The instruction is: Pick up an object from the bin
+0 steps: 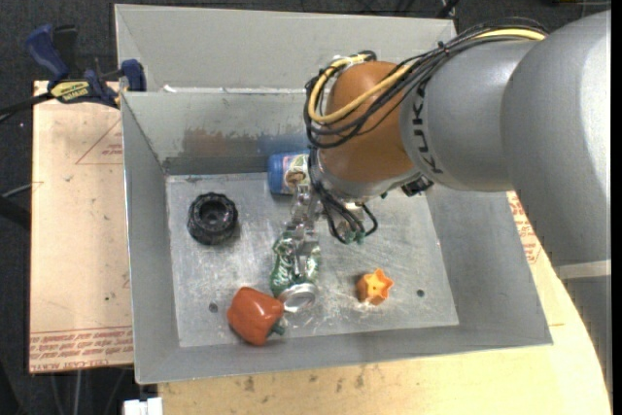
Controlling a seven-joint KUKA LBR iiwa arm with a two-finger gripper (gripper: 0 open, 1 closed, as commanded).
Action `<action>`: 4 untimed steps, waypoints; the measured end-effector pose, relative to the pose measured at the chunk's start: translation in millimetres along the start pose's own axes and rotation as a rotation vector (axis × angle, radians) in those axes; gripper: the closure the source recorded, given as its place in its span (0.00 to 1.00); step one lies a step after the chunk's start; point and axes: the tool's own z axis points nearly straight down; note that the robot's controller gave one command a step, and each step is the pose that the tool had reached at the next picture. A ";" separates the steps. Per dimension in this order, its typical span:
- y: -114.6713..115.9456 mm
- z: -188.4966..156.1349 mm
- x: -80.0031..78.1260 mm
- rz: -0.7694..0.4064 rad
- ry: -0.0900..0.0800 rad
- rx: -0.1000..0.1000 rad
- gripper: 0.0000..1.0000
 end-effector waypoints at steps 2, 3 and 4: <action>-0.3 -80.5 -0.9 -0.032 0.003 0.010 1.00; -0.3 -80.5 -0.9 -0.032 0.003 0.010 1.00; -14.4 -241.3 -1.5 -0.218 -0.004 0.010 1.00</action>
Offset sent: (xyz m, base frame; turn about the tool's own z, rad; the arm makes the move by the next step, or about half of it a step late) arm -0.0001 -0.0017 0.0806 -0.0342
